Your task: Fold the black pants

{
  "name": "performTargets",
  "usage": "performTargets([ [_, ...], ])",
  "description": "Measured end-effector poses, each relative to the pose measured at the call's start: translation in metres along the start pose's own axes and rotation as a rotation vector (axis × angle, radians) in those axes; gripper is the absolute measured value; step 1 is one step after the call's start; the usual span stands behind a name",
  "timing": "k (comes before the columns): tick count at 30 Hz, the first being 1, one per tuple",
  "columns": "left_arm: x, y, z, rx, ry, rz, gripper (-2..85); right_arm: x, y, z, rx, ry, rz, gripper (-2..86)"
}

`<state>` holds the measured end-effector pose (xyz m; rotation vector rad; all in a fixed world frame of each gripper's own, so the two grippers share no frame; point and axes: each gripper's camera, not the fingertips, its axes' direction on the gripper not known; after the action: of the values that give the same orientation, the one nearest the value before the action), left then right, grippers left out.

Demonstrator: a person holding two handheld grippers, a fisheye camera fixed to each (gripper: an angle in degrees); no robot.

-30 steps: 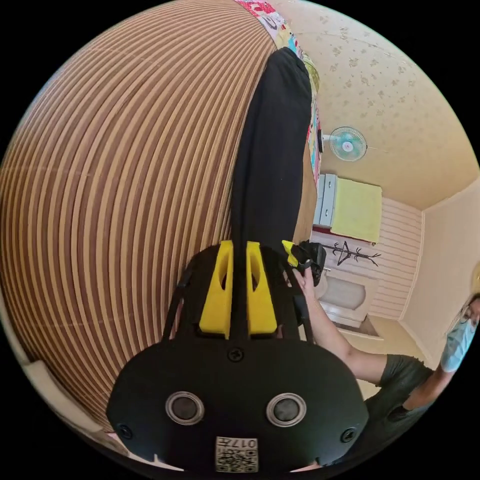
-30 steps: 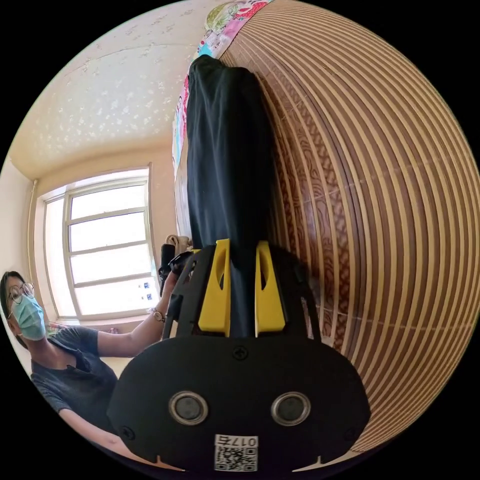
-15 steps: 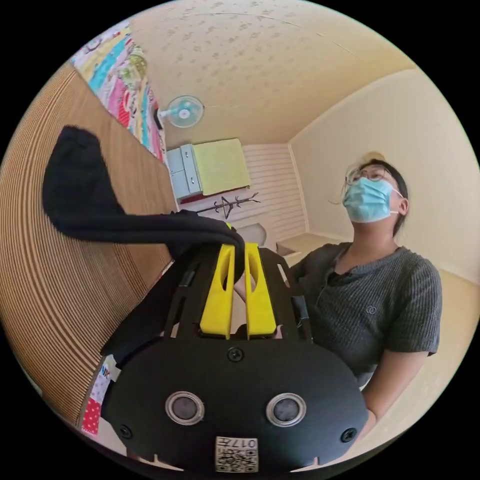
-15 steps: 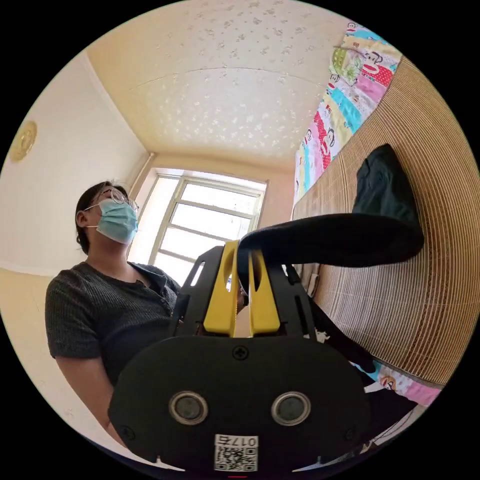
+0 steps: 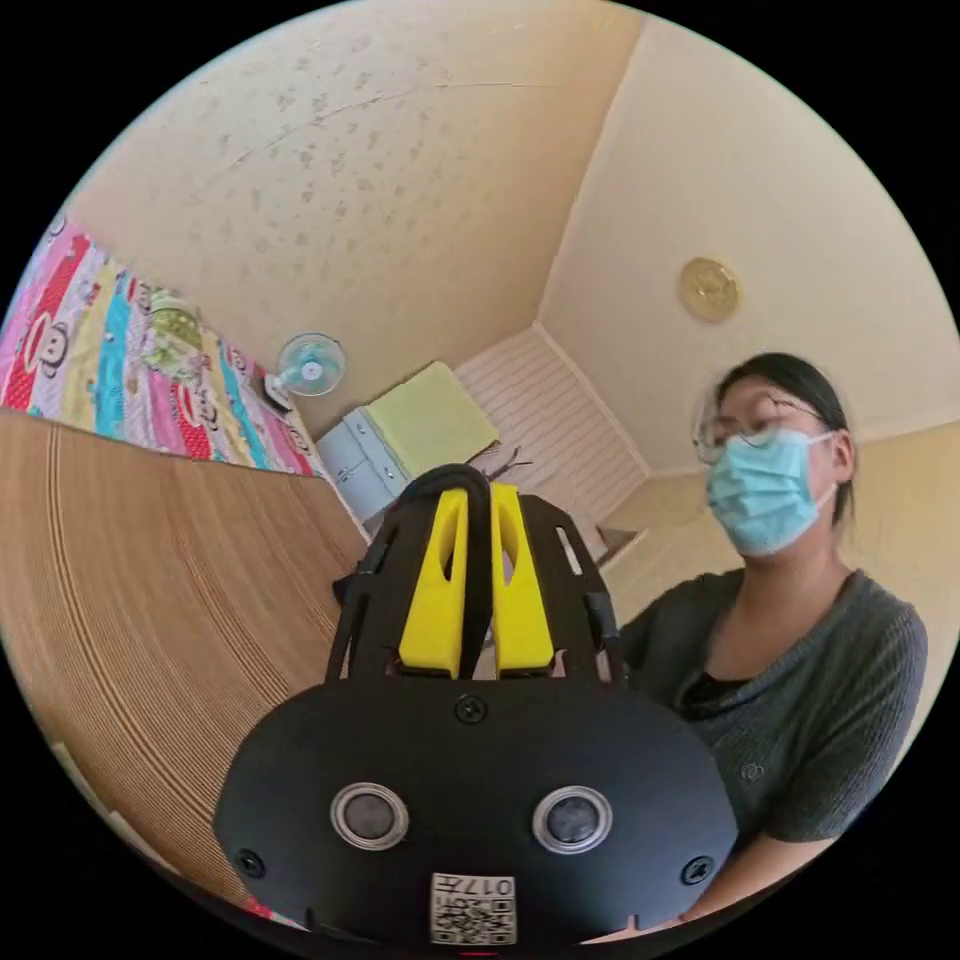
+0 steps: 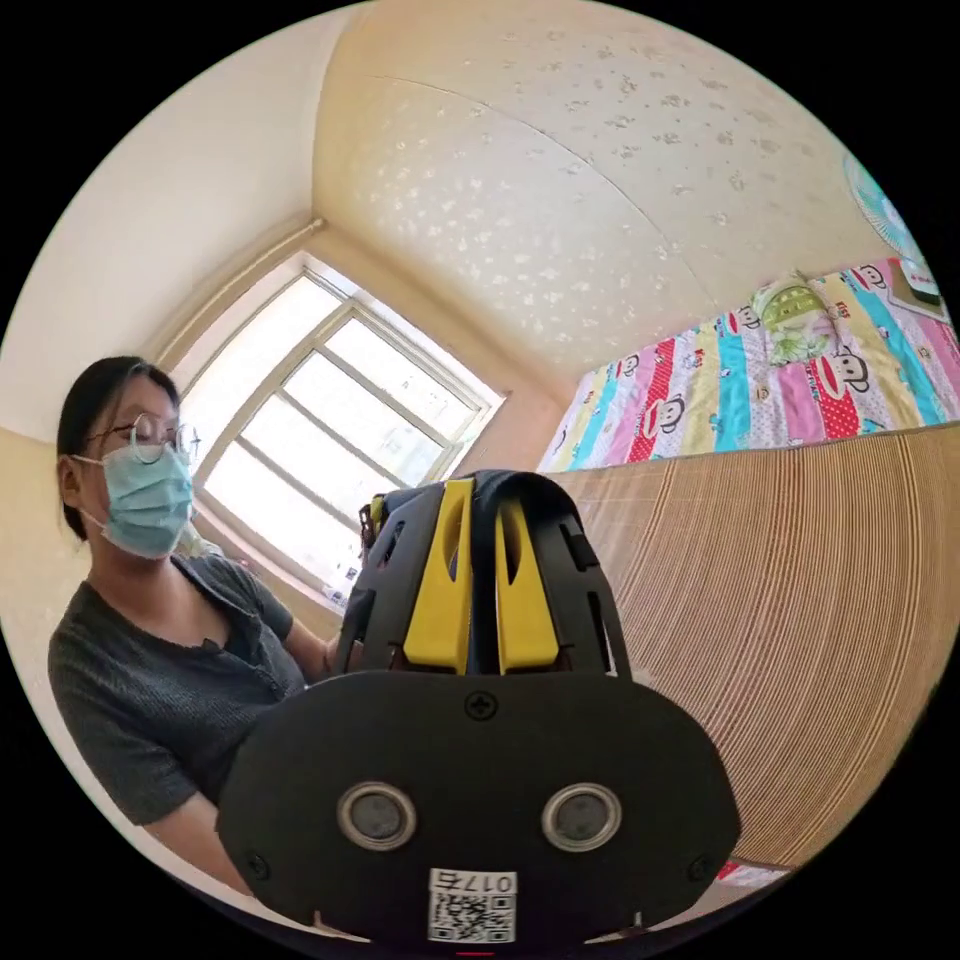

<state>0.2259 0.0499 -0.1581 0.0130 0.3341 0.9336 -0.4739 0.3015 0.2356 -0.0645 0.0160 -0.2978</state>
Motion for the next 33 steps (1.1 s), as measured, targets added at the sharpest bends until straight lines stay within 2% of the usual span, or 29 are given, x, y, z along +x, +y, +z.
performTargets([
  [4, -0.068, -0.011, 0.016, -0.03, -0.183, -0.081, 3.9, 0.068, -0.032, 0.052, -0.087, 0.095, 0.132, 0.3],
  [8, -0.134, 0.024, 0.033, -0.21, -0.385, -0.163, 4.2, 0.097, -0.003, 0.085, -0.195, 0.171, 0.194, 0.4],
  [10, -0.158, 0.063, 0.036, -0.281, -0.409, -0.215, 4.3, 0.112, 0.055, 0.098, -0.273, 0.19, 0.224, 0.8],
  [12, -0.187, 0.128, 0.035, -0.357, -0.357, -0.352, 4.4, 0.128, 0.114, 0.102, -0.324, 0.193, 0.307, 1.6],
  [14, -0.205, 0.178, 0.034, -0.416, -0.341, -0.479, 4.8, 0.146, 0.179, 0.105, -0.383, 0.208, 0.432, 3.1],
  [16, -0.219, 0.224, 0.033, -0.474, -0.352, -0.606, 5.9, 0.168, 0.261, 0.1, -0.437, 0.303, 0.678, 5.3],
  [19, -0.235, 0.264, 0.028, -0.507, -0.366, -0.748, 11.7, 0.182, 0.311, 0.077, -0.403, 0.393, 0.868, 5.9],
  [22, -0.25, 0.248, 0.018, -0.401, -0.311, -0.709, 11.7, 0.189, 0.293, 0.062, -0.253, 0.309, 0.828, 8.1],
  [24, -0.271, 0.214, 0.01, -0.333, -0.417, -0.652, 13.3, 0.2, 0.265, 0.068, -0.222, 0.287, 0.749, 10.3],
  [27, -0.313, 0.17, 0.014, -0.309, -0.489, -0.597, 16.2, 0.235, 0.22, 0.102, -0.278, 0.254, 0.669, 14.3],
  [31, -0.363, 0.142, 0.042, -0.454, -0.503, -0.565, 16.2, 0.279, 0.192, 0.159, -0.362, 0.122, 0.622, 17.1],
  [33, -0.372, 0.147, 0.059, -0.513, -0.472, -0.533, 13.6, 0.281, 0.198, 0.179, -0.398, 0.09, 0.602, 16.8],
])
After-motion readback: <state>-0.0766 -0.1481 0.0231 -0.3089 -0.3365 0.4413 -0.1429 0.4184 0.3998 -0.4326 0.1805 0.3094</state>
